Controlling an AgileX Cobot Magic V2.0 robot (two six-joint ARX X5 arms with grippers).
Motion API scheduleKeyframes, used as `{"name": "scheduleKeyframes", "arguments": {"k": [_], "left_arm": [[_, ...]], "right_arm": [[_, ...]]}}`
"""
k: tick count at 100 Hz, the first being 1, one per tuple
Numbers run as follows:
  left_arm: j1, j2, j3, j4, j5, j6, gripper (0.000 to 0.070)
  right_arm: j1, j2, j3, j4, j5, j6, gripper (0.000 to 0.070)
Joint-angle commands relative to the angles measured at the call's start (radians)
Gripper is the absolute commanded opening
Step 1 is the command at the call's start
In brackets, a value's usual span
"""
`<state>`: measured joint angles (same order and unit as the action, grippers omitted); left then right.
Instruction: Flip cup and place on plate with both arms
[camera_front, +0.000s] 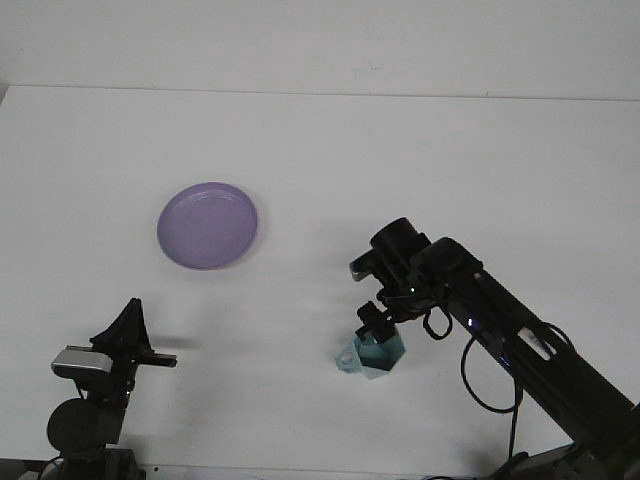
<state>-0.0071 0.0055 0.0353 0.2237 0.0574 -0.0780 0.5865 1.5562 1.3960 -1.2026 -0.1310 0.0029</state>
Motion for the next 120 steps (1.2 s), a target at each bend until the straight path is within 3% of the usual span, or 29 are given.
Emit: {"name": "scheduleKeyframes", "arguments": {"k": [1, 16, 25, 39, 53, 79, 101, 105, 120], "left_arm": [[0.0, -0.001, 0.0, 0.01, -0.002, -0.071, 0.0013], [0.0, 0.0, 0.024, 0.009, -0.002, -0.24, 0.0012], [0.0, 0.0, 0.058, -0.022, 0.007, -0.308, 0.0012], [0.0, 0.022, 0.153, -0.151, 0.076, -0.317, 0.0012], [0.0, 0.119, 0.271, -0.249, 0.176, -0.315, 0.0013], [-0.035, 0.456, 0.541, -0.379, 0.368, -0.19, 0.0013], [-0.167, 0.77, 0.79, -0.582, 0.4, -0.08, 0.0023], [-0.2, 0.821, 0.827, -0.615, 0.4, -0.061, 0.005], [-0.329, 0.998, 0.941, -0.702, 0.4, -0.029, 0.027]], "right_arm": [[-0.004, -0.023, 0.062, -0.014, 0.001, -0.023, 0.0385], [-0.043, -0.123, 0.11, 0.014, 0.001, -0.029, 0.0383], [-0.093, -0.212, 0.101, 0.053, 0.002, -0.029, 0.0377], [-0.19, -0.396, 0.007, 0.191, 0.003, -0.029, 0.0363], [-0.308, -0.645, -0.232, 0.395, 0.004, -0.023, 0.036], [-0.459, -1.038, -0.603, 0.642, 0.009, 0.006, 0.036], [-0.493, -1.21, -0.76, 0.7, 0.035, 0.004, 0.036], [-0.493, -1.229, -0.779, 0.706, 0.043, 0.004, 0.036], [-0.492, -1.273, -0.825, 0.708, 0.08, 0.0, 0.036]]}}
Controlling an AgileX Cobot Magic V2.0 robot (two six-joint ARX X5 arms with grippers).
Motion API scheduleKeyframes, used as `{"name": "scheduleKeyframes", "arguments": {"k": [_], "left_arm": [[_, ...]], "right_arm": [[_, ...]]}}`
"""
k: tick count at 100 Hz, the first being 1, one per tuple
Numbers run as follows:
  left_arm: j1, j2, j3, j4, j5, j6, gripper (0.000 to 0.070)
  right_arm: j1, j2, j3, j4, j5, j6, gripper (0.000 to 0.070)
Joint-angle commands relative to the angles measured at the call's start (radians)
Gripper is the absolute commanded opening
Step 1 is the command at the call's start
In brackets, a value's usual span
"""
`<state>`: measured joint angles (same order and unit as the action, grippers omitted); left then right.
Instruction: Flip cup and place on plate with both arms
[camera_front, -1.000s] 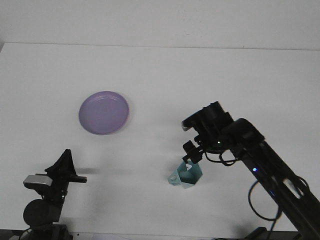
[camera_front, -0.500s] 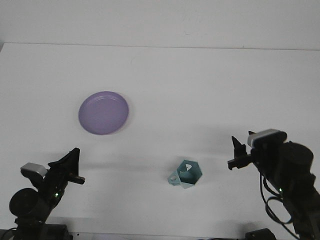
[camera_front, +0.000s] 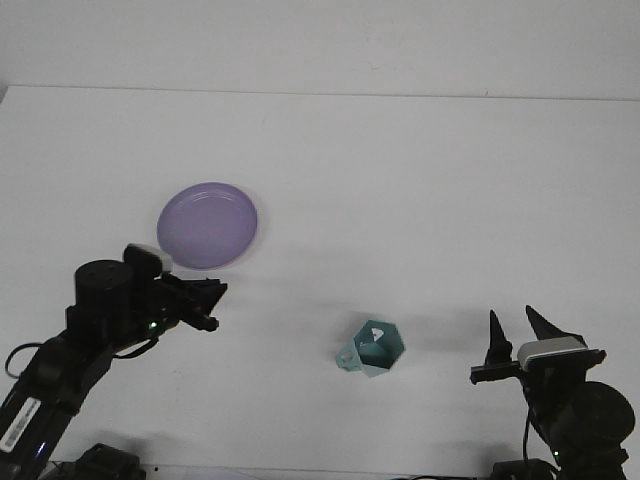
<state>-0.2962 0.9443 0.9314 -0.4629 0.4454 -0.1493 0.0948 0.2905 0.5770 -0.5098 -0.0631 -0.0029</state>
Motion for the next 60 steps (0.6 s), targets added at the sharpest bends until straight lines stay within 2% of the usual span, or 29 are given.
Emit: {"name": "scheduleKeyframes", "arguments": {"k": [1, 8, 19, 28, 60], "left_arm": [[-0.049, 0.07, 0.052, -0.019, 0.012, 0.044, 0.0275], [-0.109, 0.146, 0.103, -0.055, 0.012, 0.06, 0.0308], [-0.206, 0.266, 0.188, -0.102, 0.012, 0.071, 0.0318], [-0.274, 0.36, 0.265, -0.143, 0.011, 0.072, 0.0396], [-0.44, 0.665, 0.561, -0.273, 0.01, 0.082, 0.0401]], "right_arm": [[-0.001, -0.01, -0.008, 0.015, 0.012, 0.005, 0.036], [-0.001, -0.018, -0.019, 0.017, 0.012, 0.006, 0.036], [-0.001, -0.022, -0.02, 0.026, 0.012, 0.006, 0.036], [-0.001, -0.021, -0.021, 0.025, 0.012, 0.006, 0.036], [-0.001, -0.021, -0.021, 0.024, 0.012, 0.006, 0.036]]}}
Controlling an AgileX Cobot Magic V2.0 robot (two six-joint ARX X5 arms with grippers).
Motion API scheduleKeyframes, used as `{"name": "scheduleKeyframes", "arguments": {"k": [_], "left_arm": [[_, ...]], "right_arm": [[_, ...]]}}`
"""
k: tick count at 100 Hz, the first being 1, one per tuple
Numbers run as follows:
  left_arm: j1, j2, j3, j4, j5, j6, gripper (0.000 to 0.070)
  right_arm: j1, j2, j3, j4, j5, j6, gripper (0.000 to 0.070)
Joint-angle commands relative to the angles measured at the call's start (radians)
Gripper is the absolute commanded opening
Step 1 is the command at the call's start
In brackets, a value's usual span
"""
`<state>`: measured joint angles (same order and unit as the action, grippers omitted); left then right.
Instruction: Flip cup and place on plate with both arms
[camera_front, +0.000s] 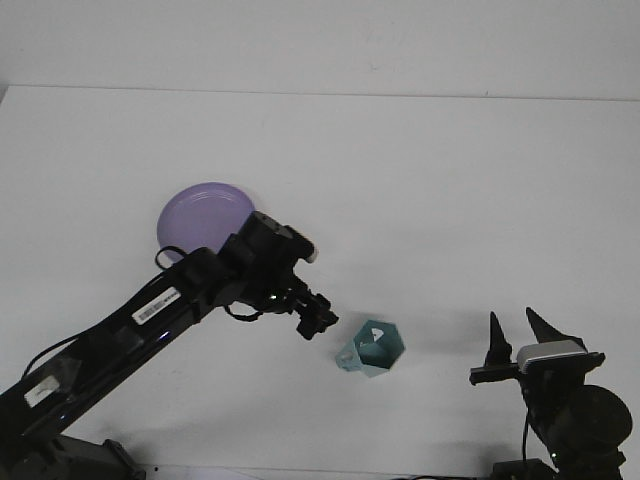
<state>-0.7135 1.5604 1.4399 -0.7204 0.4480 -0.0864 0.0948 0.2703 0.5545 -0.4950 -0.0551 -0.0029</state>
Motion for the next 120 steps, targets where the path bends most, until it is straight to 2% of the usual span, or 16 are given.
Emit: {"name": "scheduleKeyframes", "arguments": {"k": [1, 17, 64, 94, 100, 111, 120], "left_arm": [[-0.026, 0.057, 0.06, -0.019, 0.008, 0.019, 0.0402], [-0.076, 0.164, 0.125, -0.029, 0.003, 0.019, 0.0401], [-0.142, 0.331, 0.126, 0.032, -0.006, 0.026, 0.0398], [-0.156, 0.385, 0.127, 0.061, -0.016, 0.027, 0.036], [-0.158, 0.391, 0.126, 0.059, -0.026, 0.027, 0.0281], [-0.164, 0.391, 0.127, 0.061, -0.033, 0.044, 0.0013], [-0.167, 0.391, 0.127, 0.063, -0.033, 0.046, 0.0014]], "right_arm": [[-0.001, -0.001, 0.002, 0.009, 0.004, 0.006, 0.036], [-0.001, -0.001, 0.002, 0.008, 0.004, 0.006, 0.036], [-0.001, -0.001, 0.0, 0.008, 0.003, 0.006, 0.036], [-0.001, -0.001, 0.0, 0.008, 0.003, 0.006, 0.036], [-0.001, -0.001, 0.0, 0.008, 0.003, 0.006, 0.036], [-0.001, -0.001, 0.0, 0.008, 0.004, 0.006, 0.036], [-0.001, -0.001, 0.0, 0.008, 0.003, 0.006, 0.036]]}}
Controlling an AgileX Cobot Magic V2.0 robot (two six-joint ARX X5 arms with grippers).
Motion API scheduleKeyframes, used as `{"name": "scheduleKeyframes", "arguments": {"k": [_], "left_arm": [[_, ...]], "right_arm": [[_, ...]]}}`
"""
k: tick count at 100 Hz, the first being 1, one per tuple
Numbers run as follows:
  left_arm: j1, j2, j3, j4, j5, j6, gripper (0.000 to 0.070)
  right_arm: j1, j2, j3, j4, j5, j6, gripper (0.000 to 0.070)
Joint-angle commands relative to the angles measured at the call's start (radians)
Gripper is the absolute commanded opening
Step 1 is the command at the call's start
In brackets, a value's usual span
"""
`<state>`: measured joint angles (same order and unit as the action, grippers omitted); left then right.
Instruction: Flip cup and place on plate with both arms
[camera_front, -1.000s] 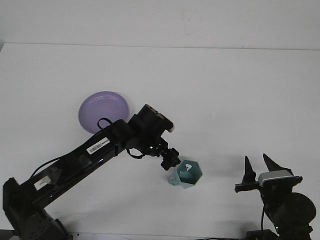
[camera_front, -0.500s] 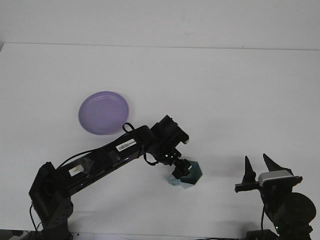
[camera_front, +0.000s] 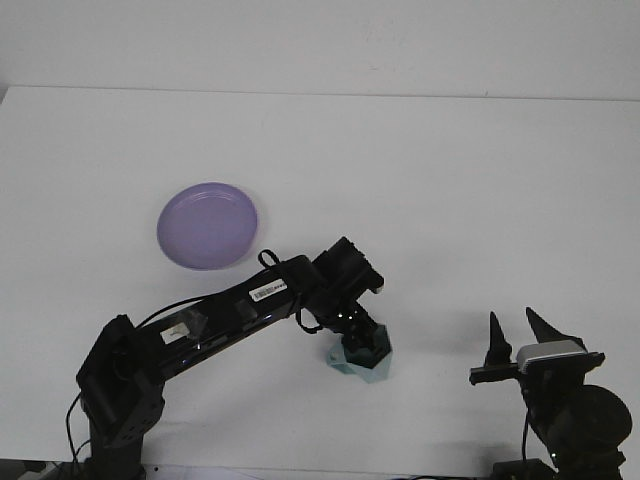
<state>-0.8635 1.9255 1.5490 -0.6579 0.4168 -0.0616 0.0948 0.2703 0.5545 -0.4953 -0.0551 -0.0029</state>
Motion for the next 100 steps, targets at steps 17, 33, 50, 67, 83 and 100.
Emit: {"name": "scheduleKeyframes", "arguments": {"k": [17, 33, 50, 67, 83, 100], "left_arm": [[-0.01, 0.026, 0.03, -0.035, -0.018, 0.02, 0.0014], [0.037, 0.023, 0.098, -0.138, -0.071, 0.039, 0.0014], [0.129, -0.018, 0.175, -0.232, -0.132, 0.077, 0.0015], [0.275, -0.09, 0.238, -0.297, -0.166, 0.094, 0.0015], [0.443, -0.119, 0.312, -0.381, -0.248, 0.109, 0.0014], [0.613, -0.118, 0.335, -0.418, -0.27, 0.137, 0.0015]], "right_arm": [[-0.001, -0.001, 0.0, 0.008, 0.004, 0.006, 0.036], [-0.001, -0.001, 0.0, 0.008, 0.004, 0.006, 0.036], [-0.001, -0.001, 0.0, 0.008, 0.004, 0.006, 0.036], [-0.001, -0.001, 0.0, 0.008, 0.003, 0.006, 0.036], [-0.001, -0.001, 0.0, 0.008, 0.003, 0.006, 0.036], [-0.001, -0.001, 0.0, 0.008, 0.003, 0.006, 0.036]]}}
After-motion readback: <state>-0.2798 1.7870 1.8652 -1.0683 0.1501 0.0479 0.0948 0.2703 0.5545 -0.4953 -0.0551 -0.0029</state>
